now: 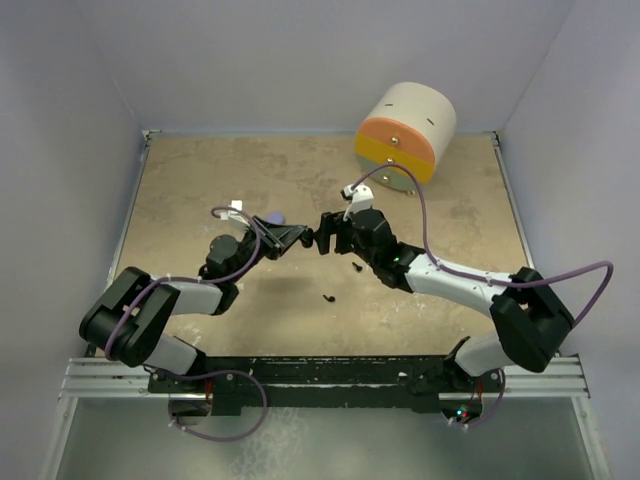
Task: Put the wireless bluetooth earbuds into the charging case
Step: Open the charging case, then pick up the earbud from the center of the board.
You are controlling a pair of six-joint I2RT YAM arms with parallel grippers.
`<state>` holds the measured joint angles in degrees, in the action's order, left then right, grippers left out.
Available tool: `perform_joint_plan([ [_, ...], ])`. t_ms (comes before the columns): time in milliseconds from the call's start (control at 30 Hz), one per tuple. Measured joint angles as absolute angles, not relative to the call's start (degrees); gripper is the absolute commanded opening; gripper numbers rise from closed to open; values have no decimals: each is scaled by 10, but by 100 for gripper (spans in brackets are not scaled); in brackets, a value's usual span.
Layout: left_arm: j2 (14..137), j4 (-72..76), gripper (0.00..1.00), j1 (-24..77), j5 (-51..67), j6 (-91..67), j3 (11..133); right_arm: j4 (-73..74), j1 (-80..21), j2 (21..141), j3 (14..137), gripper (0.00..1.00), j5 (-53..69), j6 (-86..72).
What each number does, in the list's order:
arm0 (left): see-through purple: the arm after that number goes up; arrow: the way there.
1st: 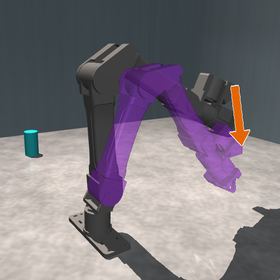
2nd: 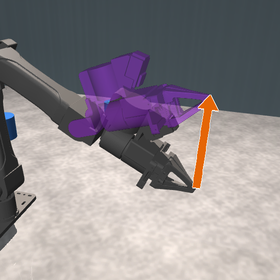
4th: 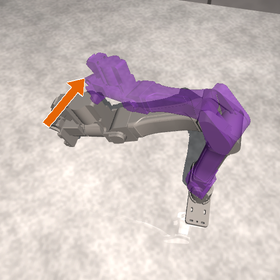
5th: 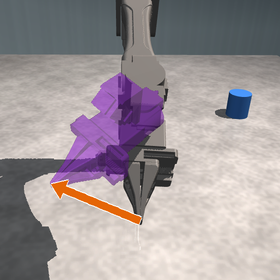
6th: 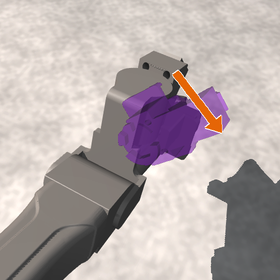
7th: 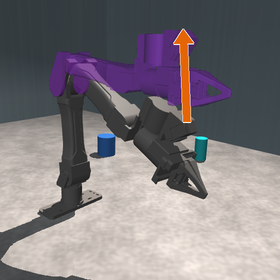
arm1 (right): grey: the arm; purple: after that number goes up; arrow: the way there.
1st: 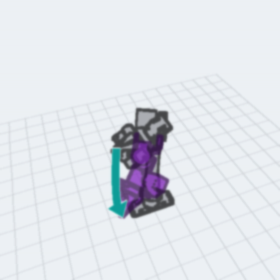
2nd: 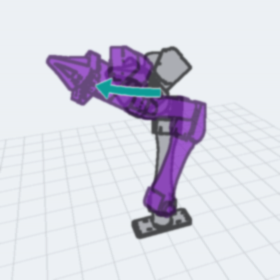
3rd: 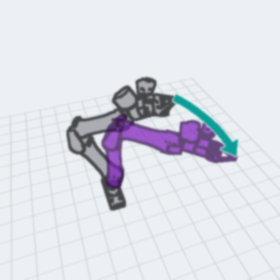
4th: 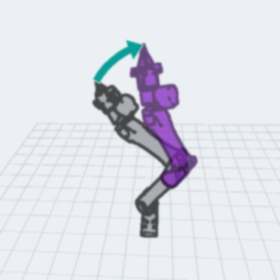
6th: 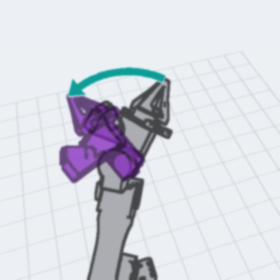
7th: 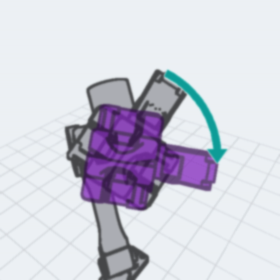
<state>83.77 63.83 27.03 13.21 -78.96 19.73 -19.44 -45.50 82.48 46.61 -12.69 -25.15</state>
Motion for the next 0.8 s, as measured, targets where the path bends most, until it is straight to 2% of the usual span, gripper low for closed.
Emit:
perform_joint_plan([
  [400,838,693,0,220,127,-855,149,-176,-450,834,445,79,-156,-277],
  [800,838,723,0,203,128,-884,128,-76,-536,845,398,73,-192,-386],
])
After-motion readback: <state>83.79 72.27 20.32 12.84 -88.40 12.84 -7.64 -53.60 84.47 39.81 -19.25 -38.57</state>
